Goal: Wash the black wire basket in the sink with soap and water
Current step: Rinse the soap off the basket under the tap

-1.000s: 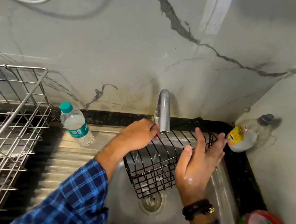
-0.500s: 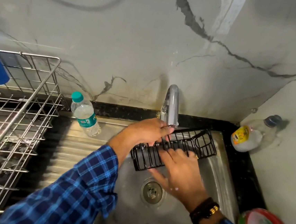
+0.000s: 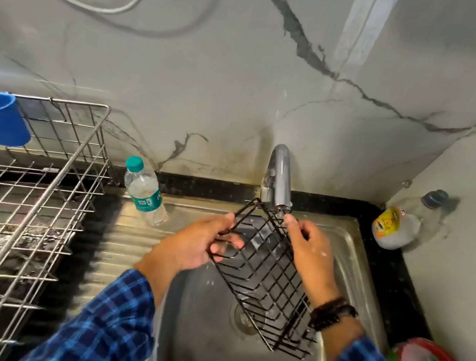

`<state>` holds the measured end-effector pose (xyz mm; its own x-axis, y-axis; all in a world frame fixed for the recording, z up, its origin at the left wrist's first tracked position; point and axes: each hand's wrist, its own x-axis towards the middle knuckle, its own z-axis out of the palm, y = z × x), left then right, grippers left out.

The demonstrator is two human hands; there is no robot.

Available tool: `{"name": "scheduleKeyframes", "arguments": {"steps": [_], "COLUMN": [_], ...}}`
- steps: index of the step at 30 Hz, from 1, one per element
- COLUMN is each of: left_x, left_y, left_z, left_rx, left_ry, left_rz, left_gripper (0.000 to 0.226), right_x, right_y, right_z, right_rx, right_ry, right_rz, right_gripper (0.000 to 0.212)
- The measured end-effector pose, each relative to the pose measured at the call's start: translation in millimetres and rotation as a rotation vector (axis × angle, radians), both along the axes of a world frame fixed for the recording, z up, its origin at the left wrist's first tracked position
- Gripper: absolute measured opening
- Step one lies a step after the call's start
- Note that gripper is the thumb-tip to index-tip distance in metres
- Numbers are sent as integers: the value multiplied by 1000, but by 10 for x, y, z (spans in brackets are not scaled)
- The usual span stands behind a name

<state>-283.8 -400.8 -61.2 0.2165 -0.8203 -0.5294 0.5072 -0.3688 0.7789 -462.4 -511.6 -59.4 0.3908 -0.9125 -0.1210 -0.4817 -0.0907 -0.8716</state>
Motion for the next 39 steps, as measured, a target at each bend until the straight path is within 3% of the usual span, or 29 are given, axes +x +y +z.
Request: {"name": "scheduleKeyframes", "arguments": {"steps": [2, 5, 7, 11, 15, 20, 26, 29, 32, 36, 39], "left_x": [-112, -259, -293, -345, -365, -387, -463, -514, -541, -576, -621], "left_y": [-29, -165, -232, -310, -290, -305, -292, -290, -302, -358, -403], "left_z": [-66, -169, -283, -423, -526, -483, -351, -296, -229, -152, -76], "left_rx": [23, 42, 48, 53, -26, 12, -12, 22, 22, 51, 20], "left_ry": [138, 234, 273, 325, 430, 421, 473, 388, 398, 441, 588], "left_rz": [120, 268, 303, 385, 414, 429, 394, 485, 588, 654, 682], "left_gripper": [25, 28, 31, 29, 32, 27, 32, 29, 32, 29, 30], "right_x": [32, 91, 132, 185, -40, -248, -16, -200, -309, -47, 174], "right_y": [-58, -175, -212, -18, 155, -170, 317, -12, -140, 188, 318], "right_z": [5, -46, -64, -6, 36, -83, 42, -168, -274, -84, -58], "right_rx": [-78, -415, -506, -330, -545, -333, -546, -379, -244, -562, -769], "right_ry": [75, 373, 506, 387, 402, 539, 390, 312, 356, 425, 442], "right_rz": [-30, -99, 71, 553, 780, 448, 604, 451, 314, 327, 254], "right_gripper": [47, 43, 46, 60, 65, 71, 63, 59, 65, 62, 56]}}
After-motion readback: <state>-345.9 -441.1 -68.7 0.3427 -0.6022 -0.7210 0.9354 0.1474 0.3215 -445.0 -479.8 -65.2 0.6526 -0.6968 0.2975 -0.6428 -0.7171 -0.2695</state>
